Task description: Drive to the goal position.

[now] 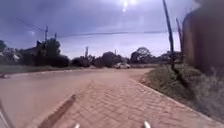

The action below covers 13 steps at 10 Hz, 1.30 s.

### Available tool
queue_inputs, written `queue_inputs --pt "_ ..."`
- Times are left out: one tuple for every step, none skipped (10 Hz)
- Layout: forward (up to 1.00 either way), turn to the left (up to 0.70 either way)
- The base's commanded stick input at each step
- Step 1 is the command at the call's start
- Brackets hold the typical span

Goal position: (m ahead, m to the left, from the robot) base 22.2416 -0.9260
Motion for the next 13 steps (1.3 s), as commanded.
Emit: queue_inputs --pt "0.70 0.00" --pt "0.70 0.00" --pt "0.70 0.00" --pt "0.70 0.00" --pt "0.70 0.00" --pt "0.70 0.00" --pt "0.70 0.00" --pt "0.70 0.00" --pt "0.70 0.00" --pt "0.70 0.00" --pt "0.70 0.00" --pt "0.70 0.00" --pt "0.70 0.00"
